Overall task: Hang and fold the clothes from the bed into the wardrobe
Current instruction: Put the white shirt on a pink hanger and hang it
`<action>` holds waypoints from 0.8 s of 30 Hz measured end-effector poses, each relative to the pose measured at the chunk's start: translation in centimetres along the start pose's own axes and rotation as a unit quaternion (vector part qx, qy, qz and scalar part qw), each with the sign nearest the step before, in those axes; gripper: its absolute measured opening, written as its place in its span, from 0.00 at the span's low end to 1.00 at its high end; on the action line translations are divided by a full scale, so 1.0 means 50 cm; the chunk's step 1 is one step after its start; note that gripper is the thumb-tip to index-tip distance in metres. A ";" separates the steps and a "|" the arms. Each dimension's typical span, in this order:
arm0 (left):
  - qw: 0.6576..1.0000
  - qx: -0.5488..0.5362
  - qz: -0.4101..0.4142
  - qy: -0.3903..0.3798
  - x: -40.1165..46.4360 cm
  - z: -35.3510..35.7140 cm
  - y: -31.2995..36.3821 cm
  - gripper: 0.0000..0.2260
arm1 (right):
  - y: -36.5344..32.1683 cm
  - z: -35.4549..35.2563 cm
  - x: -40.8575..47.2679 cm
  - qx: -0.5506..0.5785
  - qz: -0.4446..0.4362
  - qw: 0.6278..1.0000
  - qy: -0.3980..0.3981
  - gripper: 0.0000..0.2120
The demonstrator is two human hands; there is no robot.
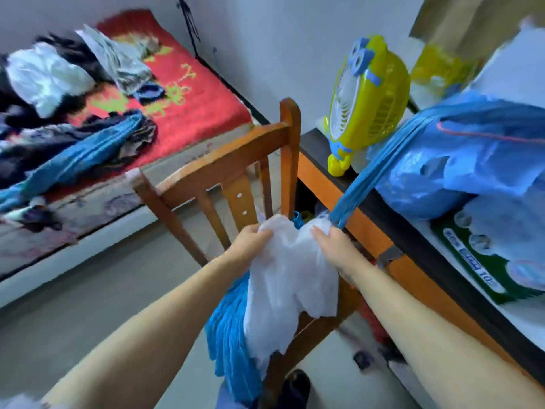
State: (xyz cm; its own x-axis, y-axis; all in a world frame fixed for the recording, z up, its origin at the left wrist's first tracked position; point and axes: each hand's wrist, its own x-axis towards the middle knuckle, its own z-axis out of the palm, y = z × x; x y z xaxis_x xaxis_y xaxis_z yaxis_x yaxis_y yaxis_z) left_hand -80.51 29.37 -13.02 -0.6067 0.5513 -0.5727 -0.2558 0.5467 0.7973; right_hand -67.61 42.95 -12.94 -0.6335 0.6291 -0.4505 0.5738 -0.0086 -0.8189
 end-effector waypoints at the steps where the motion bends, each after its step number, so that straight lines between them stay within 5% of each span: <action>1: 0.999 -0.040 0.023 0.010 -0.024 -0.015 0.020 0.13 | -0.029 0.004 -0.008 0.010 -0.009 1.000 -0.020 0.20; 5: 0.986 -0.132 0.095 0.036 -0.141 -0.085 0.082 0.19 | -0.140 0.048 -0.058 0.094 -0.019 0.991 -0.093 0.19; 12: 0.990 -0.117 0.070 -0.042 -0.290 -0.231 0.051 0.08 | -0.341 0.109 -0.177 0.247 -0.145 0.949 -0.129 0.11; 17: 0.979 -0.146 0.109 -0.088 -0.405 -0.340 -0.025 0.17 | -0.505 0.161 -0.330 0.240 -0.245 0.932 -0.115 0.22; 20: 0.963 -0.224 0.147 -0.013 -0.485 -0.405 -0.052 0.26 | -0.564 0.226 -0.461 0.242 -0.271 0.907 -0.215 0.19; 24: 0.978 -0.087 0.187 0.039 -0.604 -0.467 -0.106 0.22 | -0.603 0.330 -0.631 0.255 -0.282 0.857 -0.349 0.27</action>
State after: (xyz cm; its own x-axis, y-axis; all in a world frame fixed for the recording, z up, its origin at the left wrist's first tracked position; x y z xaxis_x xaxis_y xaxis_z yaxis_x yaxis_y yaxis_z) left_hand -78.39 -4.88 4.51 -0.7360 0.6392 -0.2232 -0.1251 0.1957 0.9727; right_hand -73.48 10.52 20.12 -0.9935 0.0295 0.1097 -0.1135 -0.3066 -0.9451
